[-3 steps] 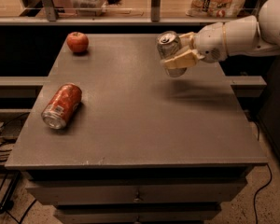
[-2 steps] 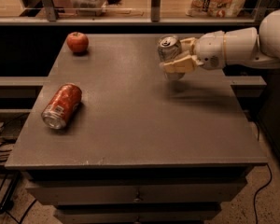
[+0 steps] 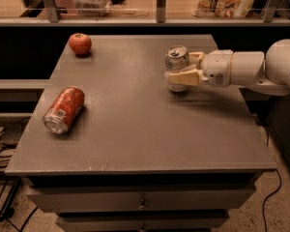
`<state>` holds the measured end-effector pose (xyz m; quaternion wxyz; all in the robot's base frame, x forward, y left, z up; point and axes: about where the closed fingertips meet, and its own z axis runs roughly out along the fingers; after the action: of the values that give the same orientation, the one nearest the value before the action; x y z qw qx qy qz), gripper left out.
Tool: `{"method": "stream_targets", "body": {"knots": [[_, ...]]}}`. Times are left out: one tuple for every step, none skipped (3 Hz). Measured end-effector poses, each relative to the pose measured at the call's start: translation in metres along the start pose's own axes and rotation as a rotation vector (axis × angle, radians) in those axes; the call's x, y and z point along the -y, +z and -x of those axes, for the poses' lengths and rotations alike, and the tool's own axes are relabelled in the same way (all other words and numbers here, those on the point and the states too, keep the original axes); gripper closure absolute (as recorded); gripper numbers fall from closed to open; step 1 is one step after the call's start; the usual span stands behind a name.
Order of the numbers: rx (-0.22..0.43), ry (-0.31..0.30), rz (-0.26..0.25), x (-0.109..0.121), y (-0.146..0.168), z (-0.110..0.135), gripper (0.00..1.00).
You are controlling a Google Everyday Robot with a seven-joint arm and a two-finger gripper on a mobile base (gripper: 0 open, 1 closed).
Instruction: Place 7up can upright
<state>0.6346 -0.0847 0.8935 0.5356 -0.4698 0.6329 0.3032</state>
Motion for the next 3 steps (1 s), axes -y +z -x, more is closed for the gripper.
{"method": "stream_targets", "body": {"knots": [[0.037,0.025,-0.018,-0.0012,0.0023,-0.0100,0.35],[0.061,0.038,-0.028,-0.0021,0.0026,-0.0165,0.12],[0.069,0.041,-0.035,-0.0033,0.0013,-0.0181,0.00]]}}
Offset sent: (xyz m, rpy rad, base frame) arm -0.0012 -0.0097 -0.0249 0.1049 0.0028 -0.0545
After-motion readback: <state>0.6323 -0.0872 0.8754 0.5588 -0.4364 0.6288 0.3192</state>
